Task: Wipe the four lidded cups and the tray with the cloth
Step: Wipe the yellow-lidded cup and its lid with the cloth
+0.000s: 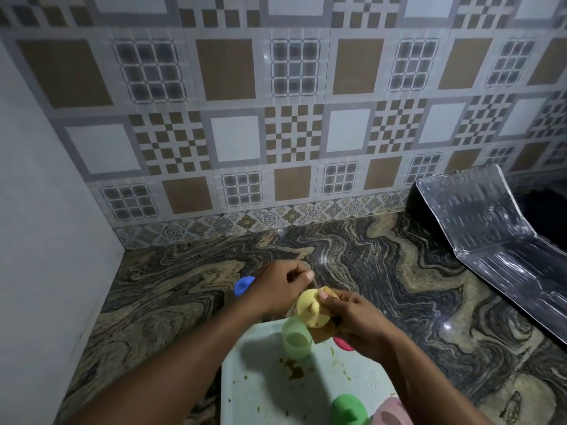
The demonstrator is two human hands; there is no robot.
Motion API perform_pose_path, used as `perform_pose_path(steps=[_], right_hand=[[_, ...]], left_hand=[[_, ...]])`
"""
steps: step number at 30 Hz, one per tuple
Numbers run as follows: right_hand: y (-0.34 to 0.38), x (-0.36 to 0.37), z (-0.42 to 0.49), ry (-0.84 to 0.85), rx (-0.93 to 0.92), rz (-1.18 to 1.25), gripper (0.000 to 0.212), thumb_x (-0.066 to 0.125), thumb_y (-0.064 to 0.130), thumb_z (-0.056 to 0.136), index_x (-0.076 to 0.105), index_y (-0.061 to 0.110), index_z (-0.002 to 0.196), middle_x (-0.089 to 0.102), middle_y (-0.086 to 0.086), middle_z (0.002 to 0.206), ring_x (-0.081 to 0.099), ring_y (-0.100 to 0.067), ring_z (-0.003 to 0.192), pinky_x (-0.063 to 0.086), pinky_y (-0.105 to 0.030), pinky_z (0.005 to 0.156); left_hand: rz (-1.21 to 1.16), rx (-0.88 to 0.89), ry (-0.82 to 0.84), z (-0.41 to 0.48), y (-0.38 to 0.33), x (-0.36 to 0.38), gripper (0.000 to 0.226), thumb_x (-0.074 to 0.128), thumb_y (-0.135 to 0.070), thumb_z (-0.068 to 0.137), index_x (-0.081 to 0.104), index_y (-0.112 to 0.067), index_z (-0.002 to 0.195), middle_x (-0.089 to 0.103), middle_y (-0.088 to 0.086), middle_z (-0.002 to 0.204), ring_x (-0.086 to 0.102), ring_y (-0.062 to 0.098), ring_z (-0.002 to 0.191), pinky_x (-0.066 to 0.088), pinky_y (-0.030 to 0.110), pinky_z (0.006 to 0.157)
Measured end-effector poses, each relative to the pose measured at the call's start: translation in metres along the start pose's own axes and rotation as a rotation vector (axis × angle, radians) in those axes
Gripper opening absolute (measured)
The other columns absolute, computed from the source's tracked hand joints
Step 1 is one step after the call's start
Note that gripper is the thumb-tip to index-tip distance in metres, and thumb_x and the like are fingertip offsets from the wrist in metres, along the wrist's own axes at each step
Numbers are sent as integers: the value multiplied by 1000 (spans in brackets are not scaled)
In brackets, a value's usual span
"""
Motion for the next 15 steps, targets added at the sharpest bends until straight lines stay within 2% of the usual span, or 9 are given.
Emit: perform_pose_path(steps=[1, 3, 7, 9, 12, 15], right_hand=[[2, 0, -1, 33, 18, -27, 34, 55, 15, 99, 64, -14, 113, 66, -37, 103, 70, -37, 78, 61, -41, 63], [6, 2, -3, 85, 40, -82, 35, 56, 15, 97, 63, -15, 114, 67, -33, 100, 71, -33, 76, 61, -39, 61], [10, 0, -4, 145, 63, -125, 39, 63, 18, 92, 64, -16, 112, 67, -33, 102, 69, -36, 81, 61, -42, 65], [11, -1, -6, 156, 69, -97, 37, 64, 18, 91, 66, -14, 110, 68, -30, 99, 69, -34, 81, 61, -42, 68], [15, 2, -6, 169, 19, 21, 32, 58, 17, 95, 69, -10, 107, 69, -30, 97, 70, -33, 78, 60, -42, 66], [15, 4, -3, 81, -98, 61, 35, 58, 19, 94, 69, -12, 105, 67, -37, 103, 70, -37, 80, 61, -43, 68]], left_hand=[[-61, -51, 122, 3, 0, 1, 24, 62, -34, 97, 76, -15, 90, 71, -7, 76, 62, 6, 68, 52, 25, 68], [-84, -102, 285, 9, 0, 1, 24, 66, -31, 96, 77, -9, 95, 74, -1, 83, 61, 4, 71, 49, 21, 68], [-97, -210, 453, 10, 12, 3, 29, 69, -40, 92, 78, -13, 88, 75, 9, 87, 62, 16, 78, 49, 33, 77], [-214, -216, 505, 7, 12, 7, 27, 67, -36, 94, 77, -15, 82, 74, 15, 87, 62, 20, 80, 49, 36, 79], [-428, -169, 396, 6, 2, 10, 36, 59, -20, 100, 69, -19, 65, 63, -7, 60, 52, 5, 55, 43, 19, 58], [-485, -130, 212, 8, 5, 14, 34, 57, -13, 101, 60, -11, 67, 55, -12, 50, 45, -1, 45, 37, 14, 48]])
Point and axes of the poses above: each hand's wrist, its own z-axis towards the middle knuckle, its own x-axis out of the palm, y = z × x, the point moved 5 cm from there along z, towards the middle knuckle
